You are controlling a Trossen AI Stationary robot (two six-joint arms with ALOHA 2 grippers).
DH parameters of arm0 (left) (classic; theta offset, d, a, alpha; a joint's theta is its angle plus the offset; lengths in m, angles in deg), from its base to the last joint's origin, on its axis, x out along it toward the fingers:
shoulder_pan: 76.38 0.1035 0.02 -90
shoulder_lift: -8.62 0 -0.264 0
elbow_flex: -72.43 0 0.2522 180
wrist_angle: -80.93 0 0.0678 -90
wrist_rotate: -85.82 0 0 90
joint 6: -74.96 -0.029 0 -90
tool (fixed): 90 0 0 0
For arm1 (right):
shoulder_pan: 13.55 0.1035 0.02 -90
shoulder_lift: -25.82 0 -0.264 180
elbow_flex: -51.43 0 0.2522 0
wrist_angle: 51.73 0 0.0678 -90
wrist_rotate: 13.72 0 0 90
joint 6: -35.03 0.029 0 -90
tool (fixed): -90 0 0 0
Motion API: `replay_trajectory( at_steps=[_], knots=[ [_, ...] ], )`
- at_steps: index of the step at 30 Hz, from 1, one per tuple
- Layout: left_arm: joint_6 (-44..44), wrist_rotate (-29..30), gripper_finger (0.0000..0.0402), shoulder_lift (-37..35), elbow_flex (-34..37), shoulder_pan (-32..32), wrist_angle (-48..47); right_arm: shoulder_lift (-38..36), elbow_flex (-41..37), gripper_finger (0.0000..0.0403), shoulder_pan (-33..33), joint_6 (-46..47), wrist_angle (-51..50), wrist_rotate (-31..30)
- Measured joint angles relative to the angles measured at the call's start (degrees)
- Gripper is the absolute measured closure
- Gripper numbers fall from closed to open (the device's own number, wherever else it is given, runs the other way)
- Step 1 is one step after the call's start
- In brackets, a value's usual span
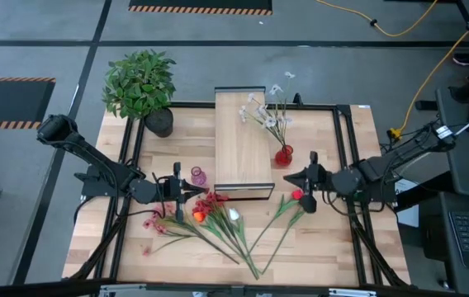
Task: Pick and place flowers into a vace then onto a shelf
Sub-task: Put the black tulip into the red vase
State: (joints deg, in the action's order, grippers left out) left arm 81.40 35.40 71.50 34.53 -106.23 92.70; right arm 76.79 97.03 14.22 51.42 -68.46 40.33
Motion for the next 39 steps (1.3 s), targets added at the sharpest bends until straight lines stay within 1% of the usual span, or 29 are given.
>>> replay_trajectory(
  at_steps=[5,9,11,13,18,21,26,31,35,39],
  knots=[
    [0.3,-0.6,0.0398,0.0,0.0,0.0,0.0,2.0,0.0,0.0400,4.2,6.0,0.0,-2.4],
    [0.5,-0.7,0.0398,0.0,0.0,-0.1,0.0,4.6,0.1,0.0401,6.1,10.3,0.0,-2.5],
    [0.5,-0.7,0.0398,0.0,0.0,-0.1,0.0,6.5,1.1,0.0401,6.7,13.0,-2.0,-2.5],
    [0.5,-0.7,0.0398,0.0,0.0,-0.1,0.0,9.0,3.9,0.0401,7.2,16.4,-6.1,-2.5],
    [0.8,-0.8,0.0398,0.0,0.0,-0.1,0.0,18.1,15.1,0.0401,9.0,22.7,-18.9,-2.4],
    [2.4,-2.5,0.0398,0.0,0.0,0.0,0.0,23.7,22.9,0.0401,10.4,28.3,-27.2,-1.8],
    [4.8,-7.2,0.0398,0.0,0.0,-0.1,0.0,32.3,34.7,0.0401,13.4,40.9,-39.9,-1.7],
    [6.3,-13.2,0.0398,0.0,0.0,-0.1,0.0,40.5,46.3,0.0401,15.5,48.5,-46.9,-1.0],
    [6.3,-16.7,0.0398,0.0,0.0,-0.1,-0.1,46.6,55.8,0.0401,15.7,55.1,-54.1,2.7],
    [3.7,-17.1,0.0398,0.0,0.0,-0.1,0.0,51.8,63.8,0.0400,15.6,63.8,-63.3,6.6]
  ],
)
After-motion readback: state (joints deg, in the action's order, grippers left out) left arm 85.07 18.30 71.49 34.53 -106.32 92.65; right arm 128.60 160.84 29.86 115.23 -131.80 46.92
